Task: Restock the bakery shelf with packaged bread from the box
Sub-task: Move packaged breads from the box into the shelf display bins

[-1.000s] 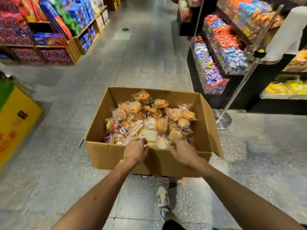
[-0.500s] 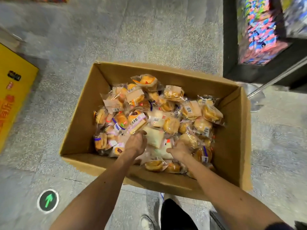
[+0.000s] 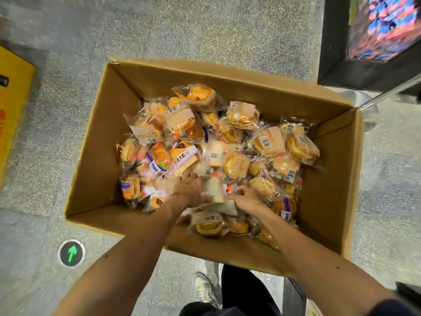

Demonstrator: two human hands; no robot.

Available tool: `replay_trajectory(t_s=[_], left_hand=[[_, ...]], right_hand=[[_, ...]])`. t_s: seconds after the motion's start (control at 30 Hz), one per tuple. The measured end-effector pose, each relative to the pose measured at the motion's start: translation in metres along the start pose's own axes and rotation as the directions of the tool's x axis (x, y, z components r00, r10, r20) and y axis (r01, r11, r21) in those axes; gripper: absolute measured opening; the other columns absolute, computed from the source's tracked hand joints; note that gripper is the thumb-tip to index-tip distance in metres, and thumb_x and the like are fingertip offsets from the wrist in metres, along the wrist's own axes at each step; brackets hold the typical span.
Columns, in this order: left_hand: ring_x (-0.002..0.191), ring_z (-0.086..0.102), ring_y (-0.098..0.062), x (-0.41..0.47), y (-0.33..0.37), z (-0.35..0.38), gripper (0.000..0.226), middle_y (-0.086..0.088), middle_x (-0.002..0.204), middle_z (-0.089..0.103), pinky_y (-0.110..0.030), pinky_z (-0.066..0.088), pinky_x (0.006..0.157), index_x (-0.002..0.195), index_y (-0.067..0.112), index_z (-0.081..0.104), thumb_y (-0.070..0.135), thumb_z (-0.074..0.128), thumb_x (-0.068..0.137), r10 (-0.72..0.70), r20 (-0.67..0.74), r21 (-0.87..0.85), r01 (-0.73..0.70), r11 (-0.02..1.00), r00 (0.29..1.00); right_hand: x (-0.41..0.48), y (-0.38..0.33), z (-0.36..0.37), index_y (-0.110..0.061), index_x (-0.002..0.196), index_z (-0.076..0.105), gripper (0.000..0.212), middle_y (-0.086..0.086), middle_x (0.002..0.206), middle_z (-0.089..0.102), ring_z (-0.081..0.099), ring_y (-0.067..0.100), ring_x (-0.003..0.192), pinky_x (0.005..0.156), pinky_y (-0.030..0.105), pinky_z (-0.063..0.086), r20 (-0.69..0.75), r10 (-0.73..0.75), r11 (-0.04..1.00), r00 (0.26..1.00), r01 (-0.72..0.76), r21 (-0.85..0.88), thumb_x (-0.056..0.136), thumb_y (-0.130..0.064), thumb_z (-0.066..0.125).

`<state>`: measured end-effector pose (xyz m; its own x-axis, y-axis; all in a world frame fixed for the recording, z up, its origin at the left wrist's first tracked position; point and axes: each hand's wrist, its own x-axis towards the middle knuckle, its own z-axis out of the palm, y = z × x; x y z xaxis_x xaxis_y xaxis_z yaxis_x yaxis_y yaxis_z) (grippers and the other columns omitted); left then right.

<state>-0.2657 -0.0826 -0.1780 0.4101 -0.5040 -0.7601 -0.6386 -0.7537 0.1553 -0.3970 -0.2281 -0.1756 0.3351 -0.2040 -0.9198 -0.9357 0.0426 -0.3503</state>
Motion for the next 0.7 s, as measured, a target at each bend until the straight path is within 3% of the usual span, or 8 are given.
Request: replay_trajectory(t_s=[0.13, 0.23, 0.3, 0.43, 0.5, 0.53, 0.6, 0.7], left_hand=[[0.135, 0.031, -0.031, -0.01, -0.008, 0.014, 0.084, -0.009, 0.15, 0.033, -0.047, 0.028, 0.114, 0.141, 0.025, 0.035, 0.066, 0.07, 0.076, 0.047, -0.042, -0.146, -0.052, 0.988, 0.998], [0.121, 0.044, -0.027, -0.013, 0.003, 0.017, 0.079, -0.004, 0.133, 0.048, -0.041, 0.037, 0.103, 0.129, 0.021, 0.038, 0.061, 0.076, 0.072, 0.047, -0.055, -0.239, -0.059, 0.969, 0.997], [0.112, 0.046, -0.021, -0.015, 0.009, 0.01, 0.07, -0.001, 0.122, 0.052, -0.031, 0.04, 0.089, 0.121, 0.023, 0.045, 0.049, 0.083, 0.069, 0.045, -0.025, -0.395, -0.051, 0.917, 0.999], [0.098, 0.057, -0.01, -0.025, -0.001, -0.015, 0.049, 0.009, 0.105, 0.059, -0.008, 0.044, 0.071, 0.124, 0.016, 0.06, 0.006, 0.078, 0.079, 0.127, 0.076, -0.785, -0.019, 0.619, 0.989], [0.095, 0.059, -0.015, -0.029, -0.017, -0.023, 0.035, 0.002, 0.102, 0.061, -0.011, 0.049, 0.069, 0.115, 0.011, 0.061, -0.005, 0.067, 0.085, -0.001, 0.034, -0.876, 0.03, 0.482, 0.999], [0.095, 0.062, -0.02, -0.028, -0.026, -0.025, 0.027, -0.002, 0.102, 0.064, -0.017, 0.052, 0.07, 0.109, 0.012, 0.062, -0.004, 0.064, 0.088, -0.139, -0.023, -0.862, 0.051, 0.505, 0.99], [0.098, 0.064, -0.028, -0.028, -0.04, -0.025, 0.016, -0.009, 0.107, 0.067, -0.033, 0.056, 0.081, 0.108, 0.013, 0.062, 0.012, 0.059, 0.092, -0.373, -0.098, -0.647, 0.226, 0.728, 0.923], [0.106, 0.057, -0.024, -0.039, -0.039, -0.013, 0.047, -0.006, 0.119, 0.056, -0.037, 0.051, 0.096, 0.13, 0.005, 0.049, 0.038, 0.054, 0.097, -0.462, 0.013, -0.327, 0.44, 0.836, 0.887]], right_hand=[[-0.006, -0.001, -0.003, -0.022, 0.145, 0.041, 0.055, 0.003, 0.15, 0.041, 0.04, 0.025, 0.135, 0.114, 0.051, 0.031, 0.051, -0.077, 0.988, 0.996, 0.07, 0.137, 0.099, -0.053, 0.042], [-0.009, -0.007, -0.003, -0.026, 0.137, 0.048, 0.068, -0.007, 0.133, 0.051, 0.046, 0.018, 0.127, 0.106, 0.04, 0.038, 0.124, -0.125, 0.987, 0.984, 0.112, 0.112, 0.083, -0.064, 0.064], [-0.006, -0.009, 0.003, -0.028, 0.12, 0.059, 0.057, -0.01, 0.119, 0.063, 0.057, 0.017, 0.116, 0.088, 0.027, 0.047, 0.145, -0.142, 0.988, 0.979, 0.132, 0.08, 0.072, -0.05, 0.082], [0.002, -0.008, 0.011, -0.024, 0.121, 0.063, 0.061, -0.006, 0.109, 0.07, 0.064, 0.01, 0.104, 0.073, 0.016, 0.047, 0.154, -0.194, 0.979, 0.969, 0.18, 0.099, 0.067, -0.035, 0.09], [0.003, -0.009, 0.008, -0.021, 0.118, 0.064, 0.06, -0.007, 0.106, 0.071, 0.065, 0.007, 0.1, 0.071, 0.014, 0.049, 0.144, -0.186, 0.982, 0.972, 0.178, 0.07, 0.066, -0.032, 0.091], [0.006, -0.009, 0.005, -0.02, 0.116, 0.065, 0.057, -0.008, 0.103, 0.071, 0.066, 0.006, 0.097, 0.073, 0.014, 0.051, 0.138, -0.18, 0.983, 0.974, 0.171, 0.071, 0.066, -0.03, 0.091], [0.008, -0.009, -0.003, -0.024, 0.115, 0.066, 0.059, -0.008, 0.104, 0.073, 0.067, 0.009, 0.099, 0.088, 0.027, 0.054, 0.122, -0.174, 0.983, 0.977, 0.165, 0.083, 0.062, -0.033, 0.092], [0.001, -0.01, -0.013, -0.025, 0.115, 0.067, 0.052, -0.009, 0.107, 0.073, 0.066, 0.01, 0.104, 0.091, 0.03, 0.053, 0.106, -0.206, 0.973, 0.973, 0.192, 0.125, 0.068, -0.025, 0.089]])
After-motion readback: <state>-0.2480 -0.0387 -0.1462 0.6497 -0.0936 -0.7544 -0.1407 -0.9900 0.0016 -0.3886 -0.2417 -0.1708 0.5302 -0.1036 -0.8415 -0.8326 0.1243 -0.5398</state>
